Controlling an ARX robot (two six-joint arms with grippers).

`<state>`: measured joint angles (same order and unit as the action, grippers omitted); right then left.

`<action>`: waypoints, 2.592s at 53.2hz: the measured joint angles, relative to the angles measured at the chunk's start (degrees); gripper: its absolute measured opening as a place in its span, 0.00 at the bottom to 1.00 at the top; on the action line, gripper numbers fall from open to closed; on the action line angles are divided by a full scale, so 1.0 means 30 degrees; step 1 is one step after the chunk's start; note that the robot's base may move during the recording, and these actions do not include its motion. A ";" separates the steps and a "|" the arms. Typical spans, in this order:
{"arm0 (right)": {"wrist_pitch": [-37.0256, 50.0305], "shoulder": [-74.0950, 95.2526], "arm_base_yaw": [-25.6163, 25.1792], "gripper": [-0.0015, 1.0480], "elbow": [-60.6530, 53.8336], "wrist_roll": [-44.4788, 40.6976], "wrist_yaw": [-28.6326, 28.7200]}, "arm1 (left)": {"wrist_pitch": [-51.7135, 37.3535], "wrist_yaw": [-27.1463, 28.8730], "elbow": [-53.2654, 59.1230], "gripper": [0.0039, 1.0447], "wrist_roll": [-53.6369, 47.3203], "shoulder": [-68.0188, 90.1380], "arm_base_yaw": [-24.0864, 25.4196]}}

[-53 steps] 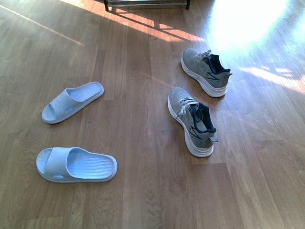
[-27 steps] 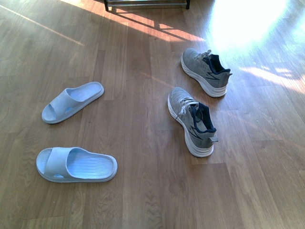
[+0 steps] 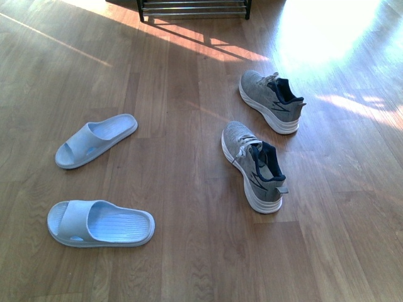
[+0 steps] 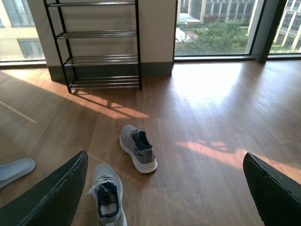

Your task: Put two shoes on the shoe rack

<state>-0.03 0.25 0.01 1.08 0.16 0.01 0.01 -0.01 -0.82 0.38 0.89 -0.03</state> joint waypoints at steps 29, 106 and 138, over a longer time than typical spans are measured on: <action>0.0000 0.0000 0.0000 0.91 0.0000 -0.0007 0.0000 | 0.0000 0.0000 0.0000 0.91 0.0000 0.0000 0.0000; 0.0000 0.0007 0.0000 0.91 0.0000 -0.0007 0.0000 | 0.0000 0.0000 0.0000 0.91 0.0000 0.0000 0.0000; 0.0000 0.0000 0.0000 0.91 0.0000 -0.0007 0.0000 | 0.0000 0.0000 0.0000 0.91 0.0000 0.0000 0.0000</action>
<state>-0.03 0.25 0.01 1.08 0.14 0.01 0.01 -0.01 -0.82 0.38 0.89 -0.03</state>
